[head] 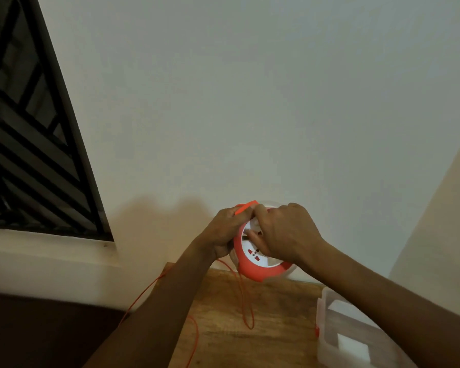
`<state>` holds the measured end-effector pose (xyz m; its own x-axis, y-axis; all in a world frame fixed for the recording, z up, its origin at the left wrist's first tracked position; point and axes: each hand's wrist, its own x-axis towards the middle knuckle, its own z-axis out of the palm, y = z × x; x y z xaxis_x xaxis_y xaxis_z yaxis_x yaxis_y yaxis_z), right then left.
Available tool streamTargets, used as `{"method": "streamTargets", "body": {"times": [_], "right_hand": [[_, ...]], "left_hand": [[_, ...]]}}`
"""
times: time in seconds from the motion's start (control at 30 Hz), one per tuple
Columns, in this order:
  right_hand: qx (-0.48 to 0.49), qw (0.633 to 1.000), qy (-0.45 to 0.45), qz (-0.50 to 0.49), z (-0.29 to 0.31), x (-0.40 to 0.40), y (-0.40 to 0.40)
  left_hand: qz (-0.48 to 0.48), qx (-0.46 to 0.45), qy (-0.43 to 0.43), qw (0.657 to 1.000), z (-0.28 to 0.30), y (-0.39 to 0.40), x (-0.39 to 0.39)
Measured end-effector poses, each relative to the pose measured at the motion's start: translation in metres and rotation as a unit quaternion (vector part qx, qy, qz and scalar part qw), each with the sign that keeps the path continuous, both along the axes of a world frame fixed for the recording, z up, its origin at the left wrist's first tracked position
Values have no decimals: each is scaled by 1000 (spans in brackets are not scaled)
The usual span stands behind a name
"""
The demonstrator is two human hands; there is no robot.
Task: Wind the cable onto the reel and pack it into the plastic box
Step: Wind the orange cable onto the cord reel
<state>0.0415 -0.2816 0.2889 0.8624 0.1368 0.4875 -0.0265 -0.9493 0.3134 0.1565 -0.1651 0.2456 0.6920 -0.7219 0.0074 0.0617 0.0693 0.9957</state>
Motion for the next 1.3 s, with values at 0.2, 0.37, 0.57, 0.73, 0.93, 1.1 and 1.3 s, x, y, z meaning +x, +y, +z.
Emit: {"method": "streamTargets", "body": {"times": [0.2,0.37,0.57,0.73,0.93,1.1,1.3], "right_hand": [[42,998,10,-37,-8,-4,-1],[-65,994,40,76,1,-17,-7],[-131,962,211,118,-1,-23,-12],[-128,957,219,137,6,-24,-16],[-147,956,207,147,6,-23,-16],[-173,950,204,159,11,-24,-14],[-214,940,194,180,11,-19,-18]], "left_hand": [[16,26,-16,999,-2,-1,-3],[9,14,2,1000,-3,5,0],[-21,24,0,1000,-3,6,2],[-36,33,-4,999,-5,4,1],[-41,49,-13,998,-5,2,4],[-69,56,-18,996,-7,3,3],[-80,79,-21,993,-10,1,0]]}}
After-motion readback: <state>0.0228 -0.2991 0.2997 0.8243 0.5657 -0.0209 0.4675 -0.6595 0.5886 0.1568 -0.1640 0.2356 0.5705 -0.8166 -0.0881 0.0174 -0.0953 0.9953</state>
